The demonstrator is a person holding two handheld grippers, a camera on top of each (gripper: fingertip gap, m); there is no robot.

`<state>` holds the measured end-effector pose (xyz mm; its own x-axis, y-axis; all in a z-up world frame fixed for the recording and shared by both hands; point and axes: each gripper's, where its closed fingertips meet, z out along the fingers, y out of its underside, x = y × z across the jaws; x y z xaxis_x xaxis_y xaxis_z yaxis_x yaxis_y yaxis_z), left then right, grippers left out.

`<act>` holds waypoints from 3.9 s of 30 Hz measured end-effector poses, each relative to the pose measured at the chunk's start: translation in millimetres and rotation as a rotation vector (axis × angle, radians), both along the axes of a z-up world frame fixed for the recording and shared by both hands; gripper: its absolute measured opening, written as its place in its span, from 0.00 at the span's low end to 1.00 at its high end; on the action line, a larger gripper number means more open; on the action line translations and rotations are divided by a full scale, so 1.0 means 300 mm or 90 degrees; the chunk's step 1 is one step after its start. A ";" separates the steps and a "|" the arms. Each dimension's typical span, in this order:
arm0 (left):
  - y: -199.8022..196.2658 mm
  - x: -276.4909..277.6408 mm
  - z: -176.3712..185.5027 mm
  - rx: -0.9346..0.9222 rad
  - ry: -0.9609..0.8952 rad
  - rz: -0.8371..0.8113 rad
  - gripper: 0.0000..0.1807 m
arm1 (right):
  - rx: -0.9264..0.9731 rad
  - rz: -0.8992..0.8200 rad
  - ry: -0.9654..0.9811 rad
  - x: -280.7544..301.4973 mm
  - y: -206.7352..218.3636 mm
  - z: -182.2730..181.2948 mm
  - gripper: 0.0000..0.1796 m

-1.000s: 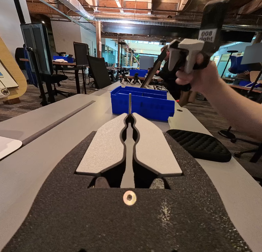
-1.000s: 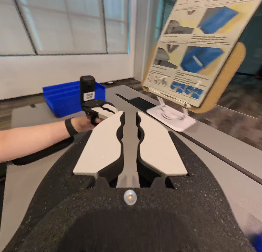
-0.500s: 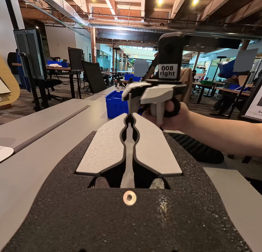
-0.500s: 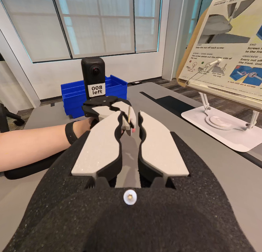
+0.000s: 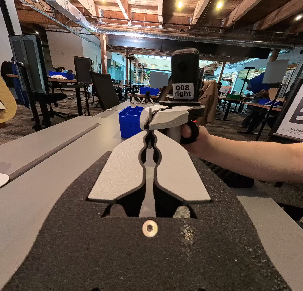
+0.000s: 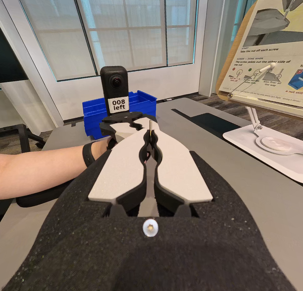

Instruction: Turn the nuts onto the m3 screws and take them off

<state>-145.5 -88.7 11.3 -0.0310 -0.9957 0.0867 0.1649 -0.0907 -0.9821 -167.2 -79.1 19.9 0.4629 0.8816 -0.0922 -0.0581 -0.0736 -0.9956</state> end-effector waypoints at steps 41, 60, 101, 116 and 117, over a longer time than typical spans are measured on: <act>0.087 0.025 -0.126 -0.078 0.095 0.059 0.12 | -0.410 -0.178 -0.725 1.490 0.028 -0.294 0.01; 0.042 0.085 -0.190 -0.036 0.172 0.039 0.12 | -0.523 -0.104 -0.833 1.610 0.135 -0.592 0.01; 0.192 -0.029 -0.107 0.032 0.131 0.263 0.12 | 0.180 -0.343 0.000 0.380 0.290 -0.036 0.00; 0.218 -0.449 0.305 -0.006 0.199 0.512 0.10 | 0.177 -0.335 -0.062 0.375 0.288 -0.103 0.00; 0.231 -0.542 0.318 -0.013 0.245 0.554 0.11 | 0.180 -0.333 -0.063 0.373 0.286 -0.100 0.00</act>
